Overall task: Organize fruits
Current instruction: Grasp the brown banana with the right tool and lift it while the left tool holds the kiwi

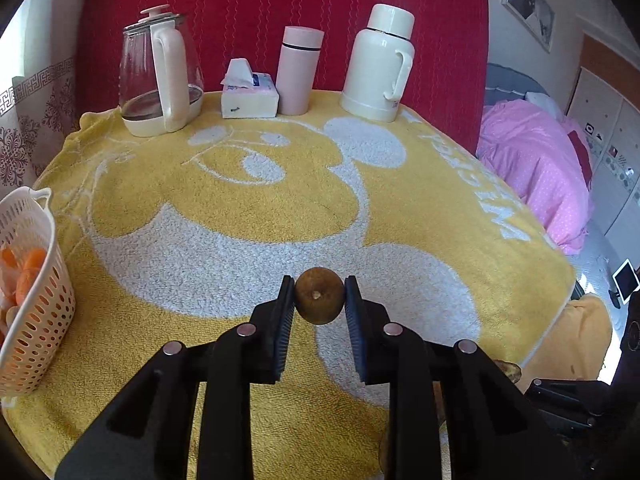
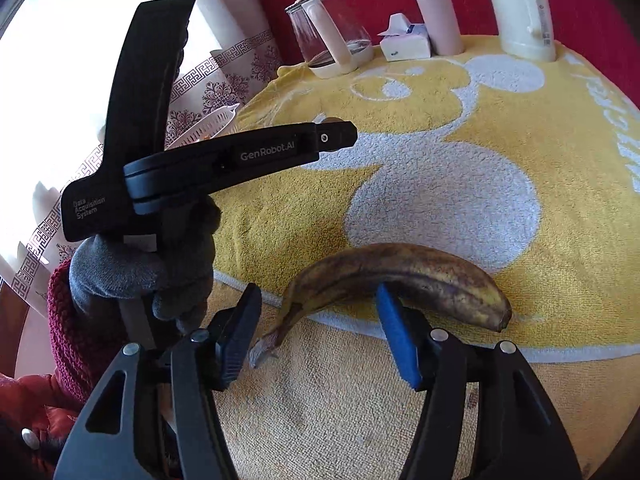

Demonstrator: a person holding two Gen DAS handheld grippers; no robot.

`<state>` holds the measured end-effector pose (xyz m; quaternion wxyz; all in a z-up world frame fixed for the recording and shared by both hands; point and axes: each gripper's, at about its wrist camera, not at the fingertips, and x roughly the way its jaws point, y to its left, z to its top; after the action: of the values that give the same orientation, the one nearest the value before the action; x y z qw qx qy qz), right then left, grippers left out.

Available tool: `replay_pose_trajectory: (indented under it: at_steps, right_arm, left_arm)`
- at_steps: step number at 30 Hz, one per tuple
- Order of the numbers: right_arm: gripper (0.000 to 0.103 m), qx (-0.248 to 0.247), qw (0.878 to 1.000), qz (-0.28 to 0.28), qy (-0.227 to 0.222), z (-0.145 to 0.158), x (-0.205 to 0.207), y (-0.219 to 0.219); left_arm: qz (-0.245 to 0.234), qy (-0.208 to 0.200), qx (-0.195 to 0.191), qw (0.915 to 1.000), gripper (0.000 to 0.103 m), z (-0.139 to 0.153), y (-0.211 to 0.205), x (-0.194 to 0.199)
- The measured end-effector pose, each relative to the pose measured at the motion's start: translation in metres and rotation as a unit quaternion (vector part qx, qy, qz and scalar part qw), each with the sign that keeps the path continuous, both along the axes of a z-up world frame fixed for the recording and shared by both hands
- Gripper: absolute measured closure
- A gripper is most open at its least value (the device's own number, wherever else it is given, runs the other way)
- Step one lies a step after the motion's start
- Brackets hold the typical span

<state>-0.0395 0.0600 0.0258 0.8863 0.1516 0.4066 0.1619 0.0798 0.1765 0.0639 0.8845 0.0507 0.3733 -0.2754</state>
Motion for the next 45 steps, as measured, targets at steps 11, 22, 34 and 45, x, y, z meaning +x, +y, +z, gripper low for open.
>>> replay_pose_trajectory:
  at_steps: [11,22,34,45]
  right_arm:
    - [0.041,-0.026,0.999,0.039,-0.005,0.006,0.018,0.033]
    - [0.040,-0.015,0.999,-0.038,-0.002,0.006,0.030,-0.042]
    - [0.047,-0.049,0.997,0.047,0.022,-0.010,0.008,-0.001]
    - [0.052,-0.174,0.984,0.044,-0.012,-0.014,0.028,0.036]
  left_arm:
    - [0.061,-0.023,-0.024,0.9976,0.077,0.029,0.048,0.016]
    - [0.061,-0.033,-0.030,0.9971,0.077,0.036,0.052,0.011]
    - [0.073,-0.044,-0.041,0.9956,0.077,0.047,0.062,0.010]
    - [0.083,-0.035,-0.050,0.9947,0.077,0.046,0.074,0.019]
